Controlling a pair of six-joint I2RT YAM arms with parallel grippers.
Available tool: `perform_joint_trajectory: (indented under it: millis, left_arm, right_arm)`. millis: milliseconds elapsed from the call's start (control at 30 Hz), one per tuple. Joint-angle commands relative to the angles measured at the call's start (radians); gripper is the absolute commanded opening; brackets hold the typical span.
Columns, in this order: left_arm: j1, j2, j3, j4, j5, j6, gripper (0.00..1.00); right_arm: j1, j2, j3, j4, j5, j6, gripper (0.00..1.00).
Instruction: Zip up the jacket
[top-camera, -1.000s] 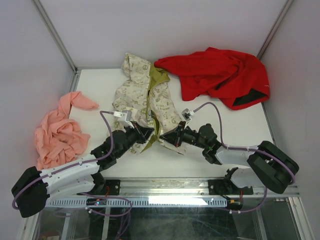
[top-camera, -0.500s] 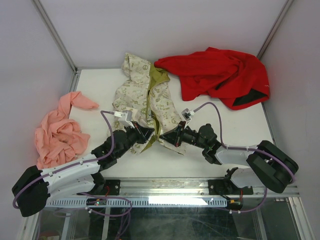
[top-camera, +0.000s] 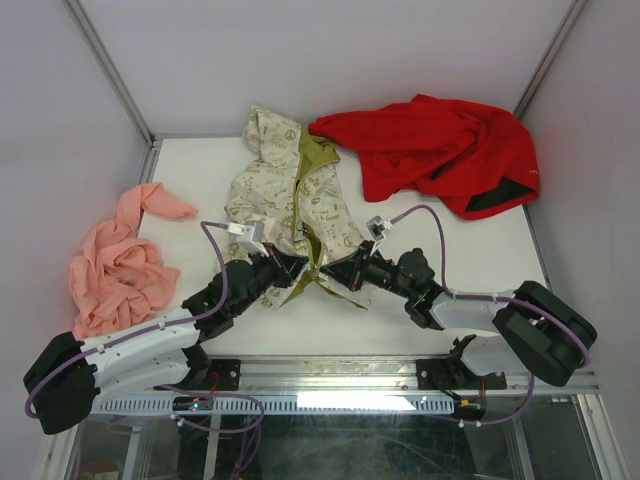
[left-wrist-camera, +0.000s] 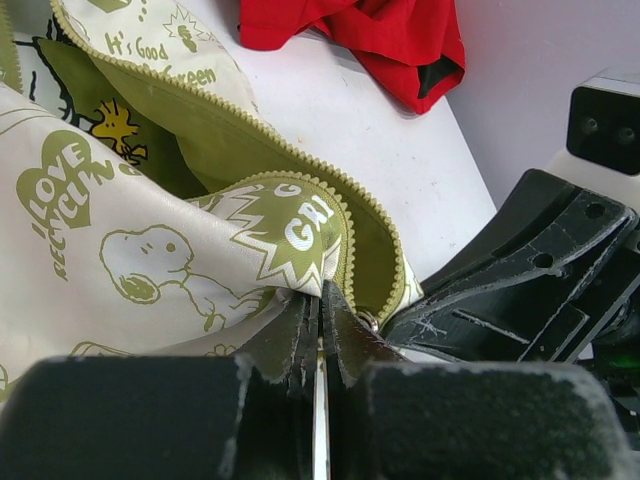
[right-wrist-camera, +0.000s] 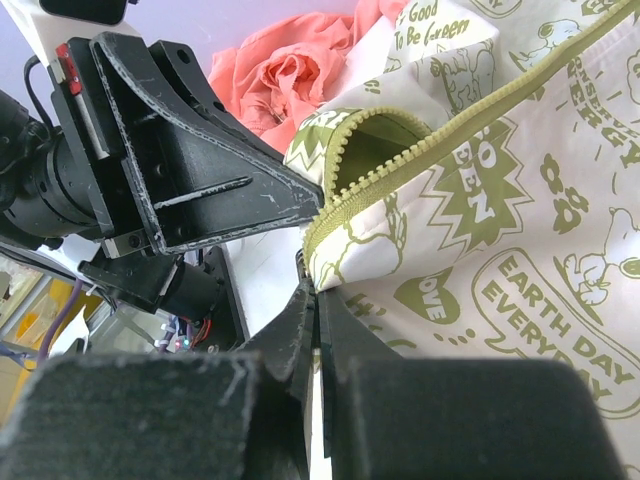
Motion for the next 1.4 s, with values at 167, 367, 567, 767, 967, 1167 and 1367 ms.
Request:
perform_joint_trajectory:
  millis: [167,367,567,767,967,1167,1367]
  left_arm:
    - [0.008,-0.022,0.045,0.012,-0.029,-0.007,0.00]
    - [0.008,-0.022,0.051,0.010,-0.036,-0.014,0.00]
    - [0.007,-0.032,0.048,-0.002,-0.041,-0.016,0.00]
    - [0.008,-0.026,0.048,-0.002,-0.032,-0.018,0.00]
    - [0.008,-0.015,0.052,0.002,-0.020,-0.020,0.00]
    - [0.007,-0.012,0.050,0.004,-0.013,-0.022,0.00]
    - [0.008,-0.006,0.050,0.007,-0.006,-0.026,0.00]
  right_arm:
    - [0.005,-0.017,0.012,0.049,-0.039,-0.018,0.00]
    - [0.006,-0.009,0.029,0.020,-0.067,-0.034,0.00]
    - [0.006,-0.004,0.018,0.031,-0.036,-0.027,0.00]
    - [0.006,-0.004,0.020,0.054,-0.042,-0.019,0.00]
    - [0.006,-0.002,0.022,0.064,-0.040,-0.013,0.00]
    - [0.006,0.001,0.019,0.076,-0.015,-0.004,0.00]
    - [0.006,0.010,0.021,0.090,-0.008,0.003,0.00]
